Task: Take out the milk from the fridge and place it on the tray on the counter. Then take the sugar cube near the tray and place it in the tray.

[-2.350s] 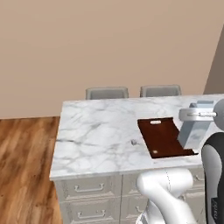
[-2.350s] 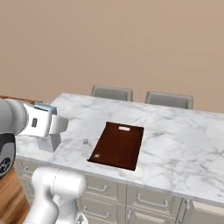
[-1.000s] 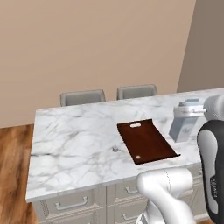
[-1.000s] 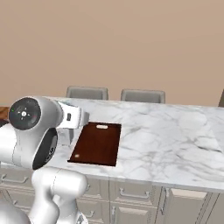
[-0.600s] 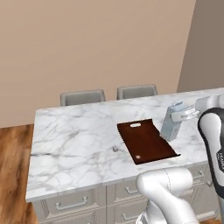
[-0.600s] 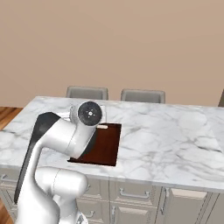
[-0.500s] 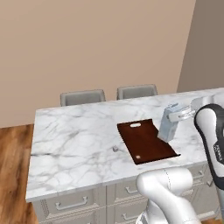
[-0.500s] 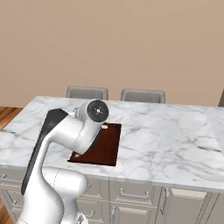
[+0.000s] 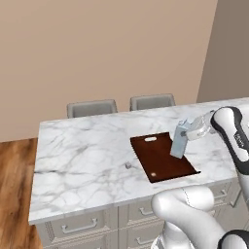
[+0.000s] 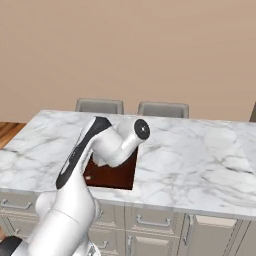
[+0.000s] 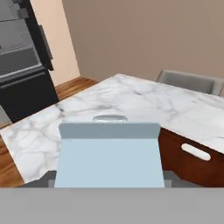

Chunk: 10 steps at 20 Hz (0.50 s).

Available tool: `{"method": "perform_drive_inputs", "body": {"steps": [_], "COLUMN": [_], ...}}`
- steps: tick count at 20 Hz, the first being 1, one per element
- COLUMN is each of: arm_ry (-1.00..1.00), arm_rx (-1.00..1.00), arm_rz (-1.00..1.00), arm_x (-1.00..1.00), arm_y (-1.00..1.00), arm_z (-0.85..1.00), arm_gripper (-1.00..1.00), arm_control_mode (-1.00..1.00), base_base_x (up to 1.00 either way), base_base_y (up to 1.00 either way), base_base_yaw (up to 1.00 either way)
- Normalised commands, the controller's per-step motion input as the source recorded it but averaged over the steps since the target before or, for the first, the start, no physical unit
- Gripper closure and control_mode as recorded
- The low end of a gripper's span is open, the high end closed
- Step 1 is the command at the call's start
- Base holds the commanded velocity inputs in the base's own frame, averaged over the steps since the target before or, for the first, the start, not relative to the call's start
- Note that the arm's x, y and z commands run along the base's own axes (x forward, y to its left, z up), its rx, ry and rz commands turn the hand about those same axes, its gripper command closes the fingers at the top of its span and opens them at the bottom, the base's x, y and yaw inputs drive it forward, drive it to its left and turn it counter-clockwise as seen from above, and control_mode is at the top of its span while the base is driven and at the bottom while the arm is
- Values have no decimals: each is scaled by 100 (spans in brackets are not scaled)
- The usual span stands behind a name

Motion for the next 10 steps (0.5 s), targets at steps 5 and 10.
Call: {"method": "perform_drive_inputs", "body": {"steps": [5,10], "arm_ry": [-13,7], "arm_rx": [0,-8], "arm_rz": [22,5], "arm_x": [38,44], "arm_y": [-20,7], "arm_z": [-15,-2], "arm_gripper": [100,100], "arm_control_mode": [-100,-100], "base_base_x": [0,0], "base_base_y": [0,0], "base_base_yaw": [0,0]}}
